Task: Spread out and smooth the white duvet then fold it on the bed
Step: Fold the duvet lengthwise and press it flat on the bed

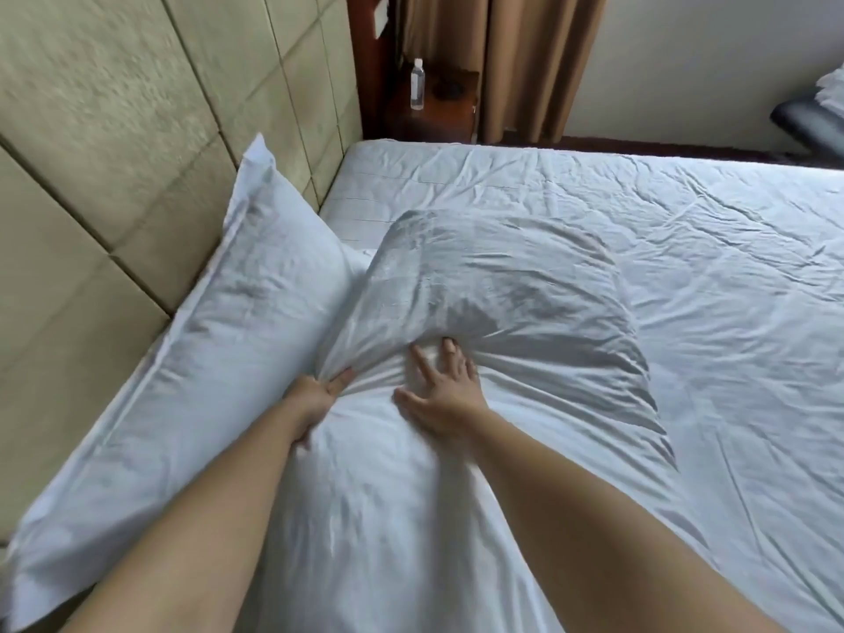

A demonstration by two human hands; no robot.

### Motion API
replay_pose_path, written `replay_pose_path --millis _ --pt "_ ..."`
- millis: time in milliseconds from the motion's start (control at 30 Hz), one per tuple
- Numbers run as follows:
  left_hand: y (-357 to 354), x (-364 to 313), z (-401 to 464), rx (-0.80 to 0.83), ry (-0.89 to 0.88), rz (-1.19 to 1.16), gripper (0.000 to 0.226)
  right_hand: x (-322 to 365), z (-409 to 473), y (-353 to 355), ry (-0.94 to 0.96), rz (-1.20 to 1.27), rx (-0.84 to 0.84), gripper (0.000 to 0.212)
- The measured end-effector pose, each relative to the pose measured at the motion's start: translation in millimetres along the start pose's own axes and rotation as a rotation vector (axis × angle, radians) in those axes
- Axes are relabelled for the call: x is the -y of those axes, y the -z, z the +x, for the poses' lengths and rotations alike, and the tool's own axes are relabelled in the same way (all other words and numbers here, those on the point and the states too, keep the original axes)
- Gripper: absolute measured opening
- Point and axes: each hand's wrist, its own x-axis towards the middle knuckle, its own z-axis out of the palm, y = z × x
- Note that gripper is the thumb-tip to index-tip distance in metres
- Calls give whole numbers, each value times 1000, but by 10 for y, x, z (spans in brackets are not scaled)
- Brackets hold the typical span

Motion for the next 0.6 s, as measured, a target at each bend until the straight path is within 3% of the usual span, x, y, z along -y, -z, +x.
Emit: replay_pose_path --millis 167,333,600 --pt "208 505 148 -26 153 37 63 -105 16 -403 126 -250 178 76" --pt "-572 496 -144 -77 94 347 91 -276 -156 -593 154 -264 104 72" --pt "-862 690 -526 -129 48 510 70 -496 -360 -582 273 -258 98 68"
